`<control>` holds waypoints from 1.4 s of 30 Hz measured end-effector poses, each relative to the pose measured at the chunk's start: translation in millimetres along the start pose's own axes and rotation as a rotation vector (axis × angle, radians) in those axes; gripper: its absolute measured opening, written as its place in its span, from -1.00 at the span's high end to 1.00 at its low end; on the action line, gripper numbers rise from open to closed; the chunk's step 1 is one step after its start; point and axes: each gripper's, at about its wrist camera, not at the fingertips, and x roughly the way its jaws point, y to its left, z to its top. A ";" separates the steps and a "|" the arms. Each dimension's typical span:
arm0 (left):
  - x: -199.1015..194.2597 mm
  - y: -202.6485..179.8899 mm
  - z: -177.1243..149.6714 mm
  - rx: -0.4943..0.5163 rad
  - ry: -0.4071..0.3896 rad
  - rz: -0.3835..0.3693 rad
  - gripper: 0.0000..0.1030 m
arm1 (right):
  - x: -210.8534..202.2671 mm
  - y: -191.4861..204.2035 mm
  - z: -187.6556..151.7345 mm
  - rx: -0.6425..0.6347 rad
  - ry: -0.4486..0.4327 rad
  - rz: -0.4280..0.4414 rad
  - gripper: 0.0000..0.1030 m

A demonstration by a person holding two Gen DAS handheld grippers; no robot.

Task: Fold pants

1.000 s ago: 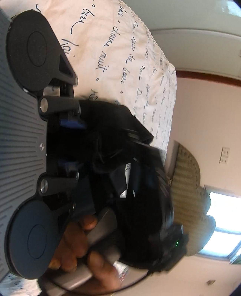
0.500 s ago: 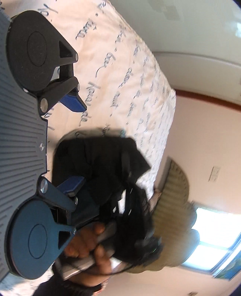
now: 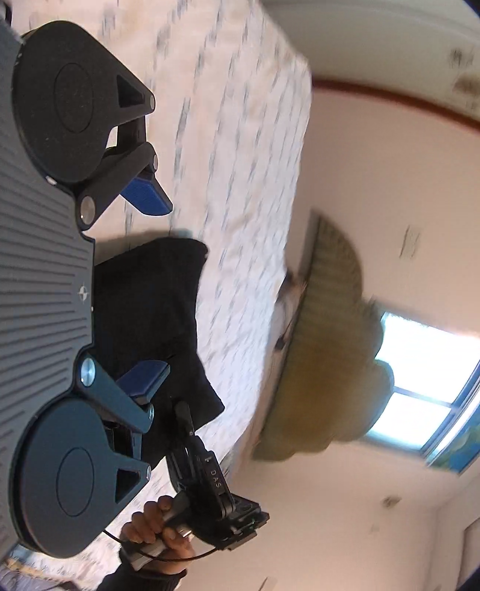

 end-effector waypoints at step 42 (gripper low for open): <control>97.9 -52.8 -31.6 -0.014 0.153 -0.099 -0.87 | -40.2 -30.5 -64.9 0.089 -0.277 -0.081 0.72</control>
